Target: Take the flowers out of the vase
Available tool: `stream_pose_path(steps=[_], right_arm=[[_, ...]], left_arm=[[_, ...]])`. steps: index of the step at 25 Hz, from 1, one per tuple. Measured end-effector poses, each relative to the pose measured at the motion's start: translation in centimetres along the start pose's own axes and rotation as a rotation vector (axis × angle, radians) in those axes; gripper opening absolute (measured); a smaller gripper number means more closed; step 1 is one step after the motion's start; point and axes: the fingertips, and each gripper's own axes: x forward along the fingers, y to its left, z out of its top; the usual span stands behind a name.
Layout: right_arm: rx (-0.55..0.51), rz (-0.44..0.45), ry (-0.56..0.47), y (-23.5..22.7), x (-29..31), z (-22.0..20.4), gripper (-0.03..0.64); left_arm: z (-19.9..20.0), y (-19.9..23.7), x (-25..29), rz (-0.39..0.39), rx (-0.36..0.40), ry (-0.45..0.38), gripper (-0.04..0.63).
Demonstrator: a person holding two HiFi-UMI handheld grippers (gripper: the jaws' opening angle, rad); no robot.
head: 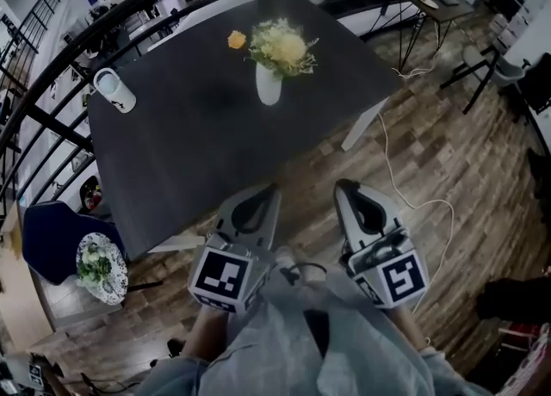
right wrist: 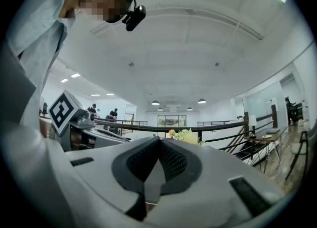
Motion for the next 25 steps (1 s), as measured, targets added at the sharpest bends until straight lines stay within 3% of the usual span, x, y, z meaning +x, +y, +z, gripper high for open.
stream_pose_path(steps=[14, 25], right_arm=[[0.002, 0.001, 0.028, -1.5, 4.6, 0.2, 0.003], [-0.017, 0.118, 0.005, -5.2, 9.8, -0.5, 0.003]], left_arm=[[1.2, 4.9, 1.7, 0.035, 0.002, -0.015, -0.002], [2.1, 7.2, 5.9, 0.139, -0.015, 0.0, -0.002]])
